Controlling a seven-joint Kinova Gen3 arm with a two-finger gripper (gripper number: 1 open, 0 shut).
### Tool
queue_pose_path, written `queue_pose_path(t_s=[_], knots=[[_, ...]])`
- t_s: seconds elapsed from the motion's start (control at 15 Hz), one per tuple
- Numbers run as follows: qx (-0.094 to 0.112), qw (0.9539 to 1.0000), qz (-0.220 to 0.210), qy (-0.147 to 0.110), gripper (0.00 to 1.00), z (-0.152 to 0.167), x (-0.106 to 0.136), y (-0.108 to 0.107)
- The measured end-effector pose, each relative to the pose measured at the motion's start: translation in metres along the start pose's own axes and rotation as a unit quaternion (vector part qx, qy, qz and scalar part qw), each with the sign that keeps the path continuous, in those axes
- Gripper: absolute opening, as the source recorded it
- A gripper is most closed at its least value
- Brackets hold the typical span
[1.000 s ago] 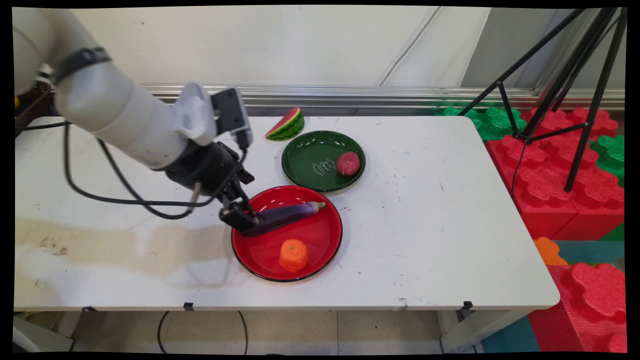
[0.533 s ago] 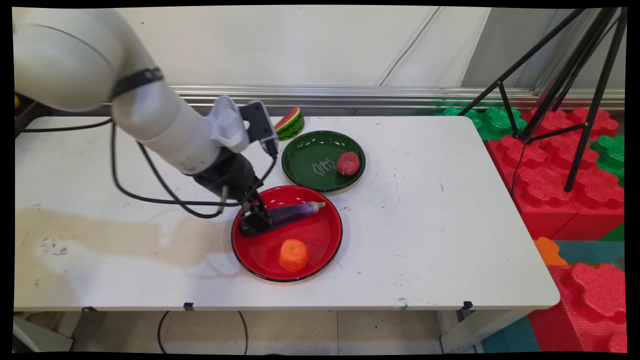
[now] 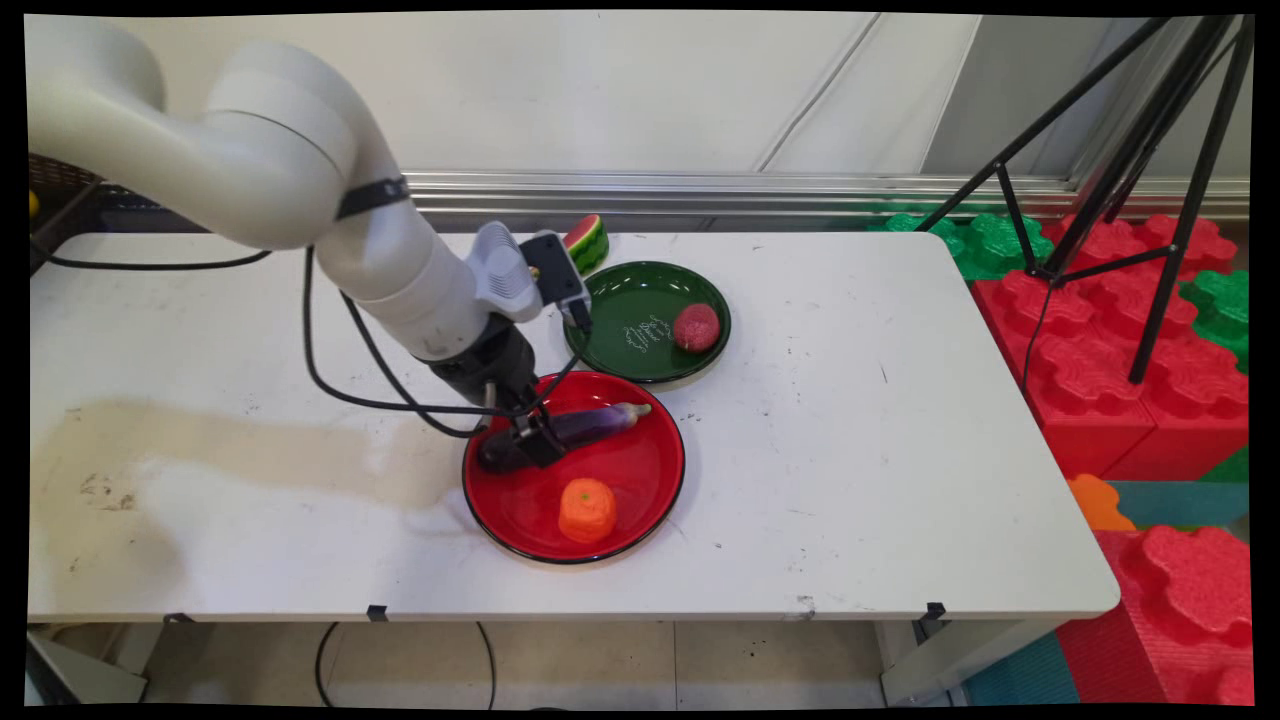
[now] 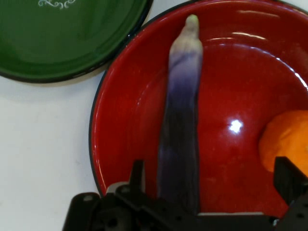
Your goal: Pick up the eggplant from the red plate
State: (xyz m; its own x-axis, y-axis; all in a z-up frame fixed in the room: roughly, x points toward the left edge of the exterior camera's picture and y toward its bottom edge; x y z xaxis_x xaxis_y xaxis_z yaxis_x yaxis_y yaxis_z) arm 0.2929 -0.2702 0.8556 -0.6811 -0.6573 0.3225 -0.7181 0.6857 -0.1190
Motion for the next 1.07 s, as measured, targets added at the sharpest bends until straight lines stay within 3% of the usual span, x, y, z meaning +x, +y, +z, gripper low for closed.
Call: queue_pose_path(t_s=[0.87,0.93,1.07], knots=[[-0.01,0.9995,-0.014,-0.026,1.0,0.055,0.002,-0.016],[-0.01,0.9995,-0.014,-0.026,0.0,0.056,0.002,-0.016],[-0.011,0.9995,-0.013,-0.026,0.0,0.059,0.002,-0.017]])
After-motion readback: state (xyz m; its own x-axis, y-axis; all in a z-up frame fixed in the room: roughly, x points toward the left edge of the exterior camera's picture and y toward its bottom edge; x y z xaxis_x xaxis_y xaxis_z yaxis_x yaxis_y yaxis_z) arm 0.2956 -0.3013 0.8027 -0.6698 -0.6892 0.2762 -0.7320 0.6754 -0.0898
